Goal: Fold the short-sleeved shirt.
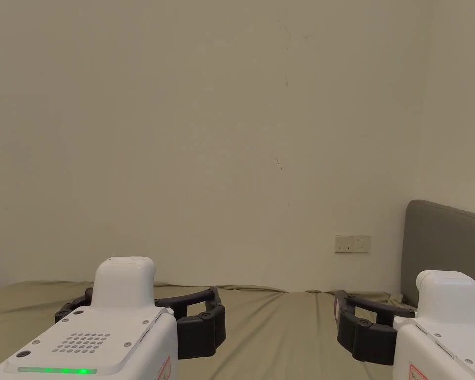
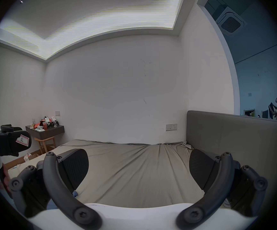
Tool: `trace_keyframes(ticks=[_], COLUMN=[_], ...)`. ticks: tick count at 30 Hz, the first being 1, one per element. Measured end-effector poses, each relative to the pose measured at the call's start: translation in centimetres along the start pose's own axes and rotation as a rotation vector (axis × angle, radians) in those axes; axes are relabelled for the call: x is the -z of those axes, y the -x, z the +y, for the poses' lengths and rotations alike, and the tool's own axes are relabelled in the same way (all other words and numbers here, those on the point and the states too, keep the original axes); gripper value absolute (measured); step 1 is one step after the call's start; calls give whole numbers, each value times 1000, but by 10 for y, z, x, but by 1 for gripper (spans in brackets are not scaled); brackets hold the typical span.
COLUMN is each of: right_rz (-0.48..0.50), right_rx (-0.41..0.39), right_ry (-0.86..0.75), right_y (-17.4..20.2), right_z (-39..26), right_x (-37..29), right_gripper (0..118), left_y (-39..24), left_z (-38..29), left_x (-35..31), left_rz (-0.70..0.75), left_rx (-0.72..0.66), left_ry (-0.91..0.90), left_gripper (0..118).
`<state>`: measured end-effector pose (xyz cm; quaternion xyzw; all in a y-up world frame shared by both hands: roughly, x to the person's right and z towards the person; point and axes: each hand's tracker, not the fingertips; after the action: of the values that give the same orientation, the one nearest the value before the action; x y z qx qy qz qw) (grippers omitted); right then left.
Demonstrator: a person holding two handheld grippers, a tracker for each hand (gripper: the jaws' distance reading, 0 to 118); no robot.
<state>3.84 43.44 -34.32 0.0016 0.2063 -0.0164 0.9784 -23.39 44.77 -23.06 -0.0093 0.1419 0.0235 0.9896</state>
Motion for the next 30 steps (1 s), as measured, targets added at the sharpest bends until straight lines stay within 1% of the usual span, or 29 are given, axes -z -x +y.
trace_keyframes(ticks=[30], right_rz=[-7], right_rx=[2], right_ry=[-3], right_y=[-3], right_z=[0], right_x=[4], right_gripper=[118], left_y=[-2], left_z=[-2], left_x=[5], left_rz=[-4], left_rx=[13], left_ry=[1], left_gripper=[118])
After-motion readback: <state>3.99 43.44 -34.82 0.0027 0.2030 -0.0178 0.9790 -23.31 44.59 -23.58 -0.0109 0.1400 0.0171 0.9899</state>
